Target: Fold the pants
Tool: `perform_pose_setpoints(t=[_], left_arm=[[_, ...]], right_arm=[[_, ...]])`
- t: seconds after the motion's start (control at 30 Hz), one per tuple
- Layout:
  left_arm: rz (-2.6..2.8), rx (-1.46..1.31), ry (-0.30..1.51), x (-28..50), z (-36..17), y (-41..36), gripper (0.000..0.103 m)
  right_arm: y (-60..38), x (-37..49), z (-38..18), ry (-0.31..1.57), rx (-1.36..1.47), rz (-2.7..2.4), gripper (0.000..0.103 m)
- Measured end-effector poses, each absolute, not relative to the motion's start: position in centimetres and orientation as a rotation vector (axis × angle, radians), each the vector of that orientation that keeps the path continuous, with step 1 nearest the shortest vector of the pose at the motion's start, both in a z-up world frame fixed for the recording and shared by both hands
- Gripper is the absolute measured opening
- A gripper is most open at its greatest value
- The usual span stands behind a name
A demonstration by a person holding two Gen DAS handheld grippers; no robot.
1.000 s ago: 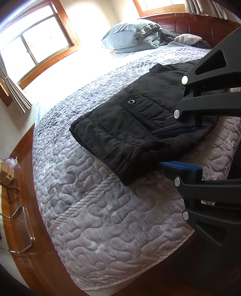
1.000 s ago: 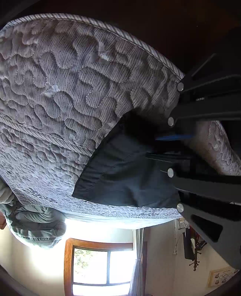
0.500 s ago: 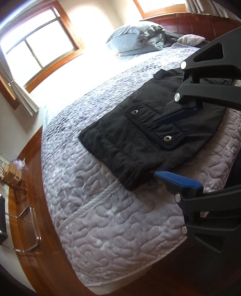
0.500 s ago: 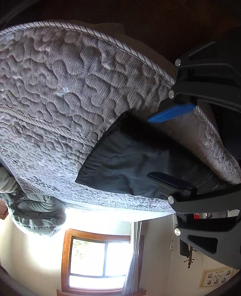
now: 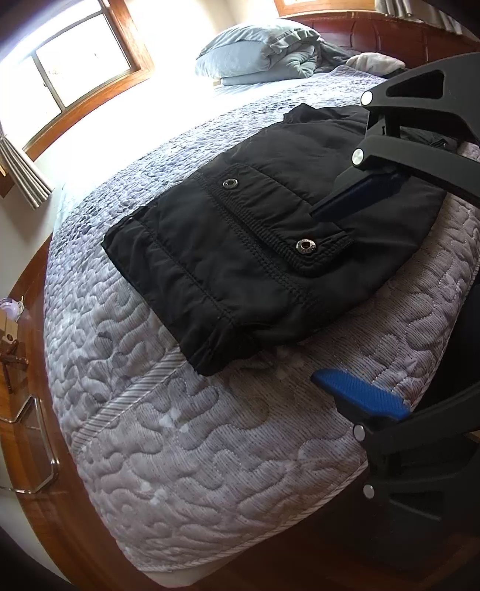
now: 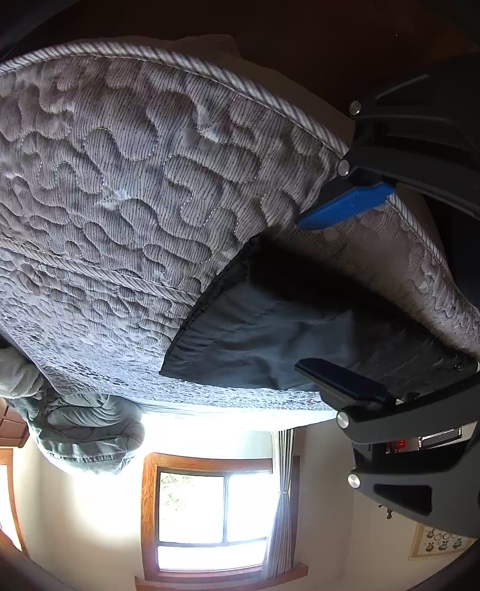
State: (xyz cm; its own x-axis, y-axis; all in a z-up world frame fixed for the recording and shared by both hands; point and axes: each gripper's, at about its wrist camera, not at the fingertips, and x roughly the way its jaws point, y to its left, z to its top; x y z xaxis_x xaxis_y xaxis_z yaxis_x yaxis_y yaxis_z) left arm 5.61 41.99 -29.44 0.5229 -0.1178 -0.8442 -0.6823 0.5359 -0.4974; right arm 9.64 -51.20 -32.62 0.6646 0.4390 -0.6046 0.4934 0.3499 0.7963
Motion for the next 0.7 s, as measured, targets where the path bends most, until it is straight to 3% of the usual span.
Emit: perform_pose_setpoints(t=[0.7], left_arm=[[0.403,-0.997,1.014,9.1,-31.1,40.9,0.094]], right_arm=[[-50.6,12.8,-34.0,0.847,1.252,0.054,0.076]])
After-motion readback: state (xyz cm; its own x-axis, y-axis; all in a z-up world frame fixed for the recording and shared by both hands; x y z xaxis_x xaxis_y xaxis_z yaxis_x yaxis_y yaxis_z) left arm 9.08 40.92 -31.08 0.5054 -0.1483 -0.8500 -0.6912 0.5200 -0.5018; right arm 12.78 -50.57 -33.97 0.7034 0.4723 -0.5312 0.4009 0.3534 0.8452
